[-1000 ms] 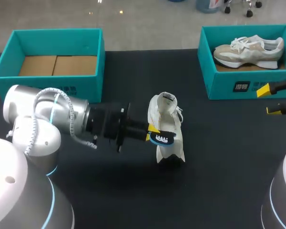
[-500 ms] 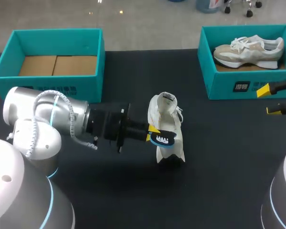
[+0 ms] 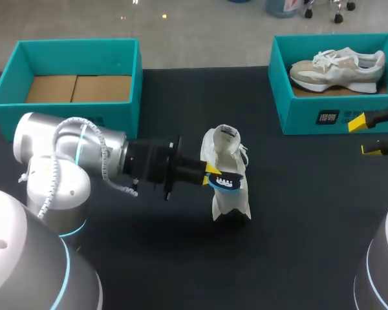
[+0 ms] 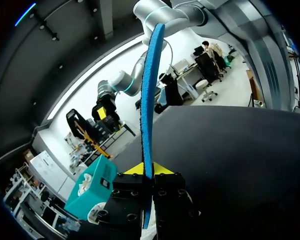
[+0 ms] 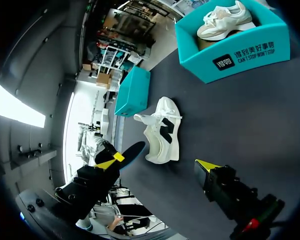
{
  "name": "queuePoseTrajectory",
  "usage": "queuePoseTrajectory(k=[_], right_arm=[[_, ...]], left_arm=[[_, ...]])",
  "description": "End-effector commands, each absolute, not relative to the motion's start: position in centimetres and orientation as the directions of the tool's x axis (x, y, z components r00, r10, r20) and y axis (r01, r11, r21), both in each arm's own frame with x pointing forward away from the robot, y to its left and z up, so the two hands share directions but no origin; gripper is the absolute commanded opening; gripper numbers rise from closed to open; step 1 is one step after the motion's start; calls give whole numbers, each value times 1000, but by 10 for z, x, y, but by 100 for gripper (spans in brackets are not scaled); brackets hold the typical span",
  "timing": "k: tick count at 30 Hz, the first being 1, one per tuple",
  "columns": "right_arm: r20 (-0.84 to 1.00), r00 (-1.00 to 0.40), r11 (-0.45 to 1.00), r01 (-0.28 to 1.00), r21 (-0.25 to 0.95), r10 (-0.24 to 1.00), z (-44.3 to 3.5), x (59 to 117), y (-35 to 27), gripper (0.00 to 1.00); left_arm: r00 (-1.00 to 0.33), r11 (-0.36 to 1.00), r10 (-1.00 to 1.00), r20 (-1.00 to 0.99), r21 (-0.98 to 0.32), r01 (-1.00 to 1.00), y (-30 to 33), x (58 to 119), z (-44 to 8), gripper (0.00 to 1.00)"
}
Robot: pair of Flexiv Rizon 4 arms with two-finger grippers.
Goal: Take the shoe out of the shoebox, open the shoe tongue, remove and reinsert the insole, then place the shoe into the shoebox
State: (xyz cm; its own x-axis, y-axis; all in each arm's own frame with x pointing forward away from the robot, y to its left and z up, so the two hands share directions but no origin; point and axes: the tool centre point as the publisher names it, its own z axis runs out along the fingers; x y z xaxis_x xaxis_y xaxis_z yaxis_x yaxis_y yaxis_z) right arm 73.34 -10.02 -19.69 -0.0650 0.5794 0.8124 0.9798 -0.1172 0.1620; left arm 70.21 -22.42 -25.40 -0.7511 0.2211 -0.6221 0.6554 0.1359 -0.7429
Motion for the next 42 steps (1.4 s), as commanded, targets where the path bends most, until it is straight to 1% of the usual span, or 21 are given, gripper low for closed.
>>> queuePoseTrajectory(k=[1, 10, 28, 33, 42], right_arm=[[811, -63, -118, 980, 161, 582, -196, 732, -100, 100], [811, -63, -118, 980, 161, 582, -196, 732, -100, 100], [811, -63, -118, 980, 161, 582, -196, 732, -100, 100], [811, -63, -118, 980, 161, 582, -196, 732, -100, 100], [811, -63, -118, 980, 161, 582, -196, 732, -100, 100]], left_arm=[[-752, 138, 228, -619, -744, 654, -236, 706, -252, 0], [-757, 143, 215, -617, -747, 650, -250, 706, -256, 0], [-763, 155, 207, -612, -750, 643, -250, 705, -259, 0], [-765, 153, 192, -615, -751, 643, -252, 706, -271, 0], [-789, 140, 150, -595, -778, 613, -258, 707, -277, 0]])
